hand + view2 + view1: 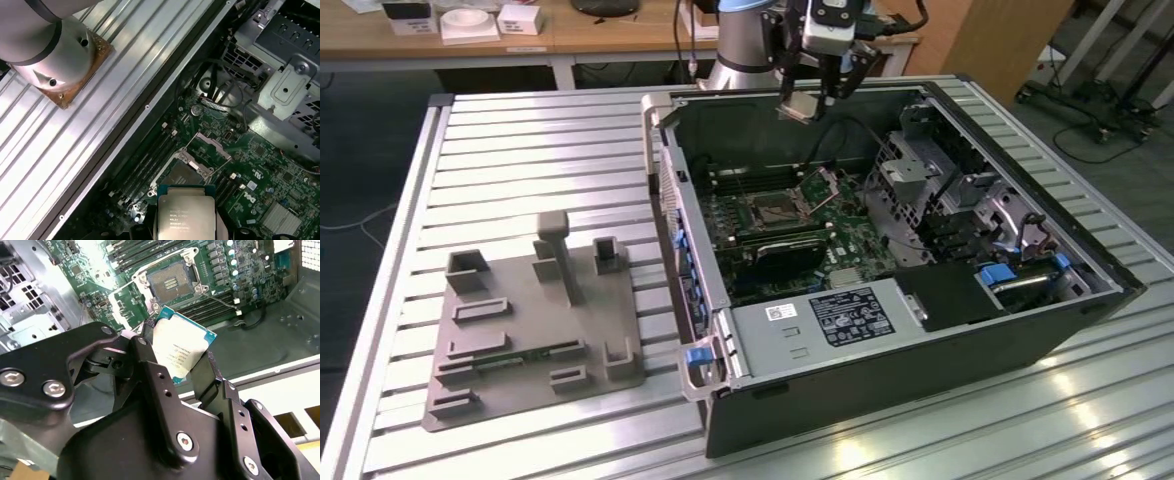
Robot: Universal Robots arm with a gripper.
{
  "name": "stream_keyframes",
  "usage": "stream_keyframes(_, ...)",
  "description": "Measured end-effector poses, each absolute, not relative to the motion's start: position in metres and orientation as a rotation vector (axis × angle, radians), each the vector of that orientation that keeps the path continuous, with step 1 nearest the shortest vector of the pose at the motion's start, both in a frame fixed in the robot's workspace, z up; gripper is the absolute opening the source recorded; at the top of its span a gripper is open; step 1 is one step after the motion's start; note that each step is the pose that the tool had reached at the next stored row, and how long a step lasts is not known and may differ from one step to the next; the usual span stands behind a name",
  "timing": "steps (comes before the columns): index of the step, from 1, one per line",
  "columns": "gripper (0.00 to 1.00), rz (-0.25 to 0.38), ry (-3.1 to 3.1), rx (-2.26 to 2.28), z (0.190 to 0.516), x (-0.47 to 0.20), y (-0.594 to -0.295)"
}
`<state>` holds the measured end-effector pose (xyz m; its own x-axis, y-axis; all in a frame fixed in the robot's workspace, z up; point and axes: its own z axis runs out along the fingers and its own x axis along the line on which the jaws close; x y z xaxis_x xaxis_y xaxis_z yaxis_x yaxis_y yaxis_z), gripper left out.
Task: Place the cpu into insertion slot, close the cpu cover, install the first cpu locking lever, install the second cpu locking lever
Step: 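Place the cpu into insertion slot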
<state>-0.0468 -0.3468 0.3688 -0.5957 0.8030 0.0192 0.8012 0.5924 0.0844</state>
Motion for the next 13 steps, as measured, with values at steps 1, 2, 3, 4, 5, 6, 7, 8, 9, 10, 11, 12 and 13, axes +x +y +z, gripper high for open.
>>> stream_keyframes(1, 0.54, 0.131, 2.781, 1.409, 0.3687, -0.0471, -0.3468)
stream_keyframes(2, 0.54, 0.131, 2.778, 1.416, 0.3686, -0.0474, -0.3468)
stream_keyframes(3, 0.54, 0.131, 2.774, 1.422, 0.3685, -0.0478, -0.3468)
stream_keyframes(4, 0.54, 0.131, 2.771, 1.428, 0.3684, -0.0483, -0.3468)
stream_keyframes(5, 0.54, 0.131, 2.767, 1.435, 0.3683, -0.0487, -0.3468)
stream_keyframes(6, 0.54, 0.131, 2.764, 1.44, 0.3682, -0.0491, -0.3468)
stream_keyframes(7, 0.54, 0.131, 2.761, 1.446, 0.3681, -0.0493, -0.3468)
stream_keyframes(8, 0.54, 0.131, 2.758, 1.451, 0.368, -0.0495, -0.3468)
stream_keyframes(9, 0.54, 0.131, 2.755, 1.456, 0.3679, -0.0497, -0.3468)
stream_keyframes(10, 0.54, 0.13, 2.752, 1.462, 0.3678, -0.05, -0.3468)
stream_keyframes(11, 0.54, 0.13, 2.749, 1.468, 0.3676, -0.0502, -0.3468)
stream_keyframes(12, 0.54, 0.13, 2.745, 1.475, 0.3675, -0.0505, -0.3468)
stream_keyframes(13, 0.54, 0.13, 2.739, 1.485, 0.3673, -0.0509, -0.3468)
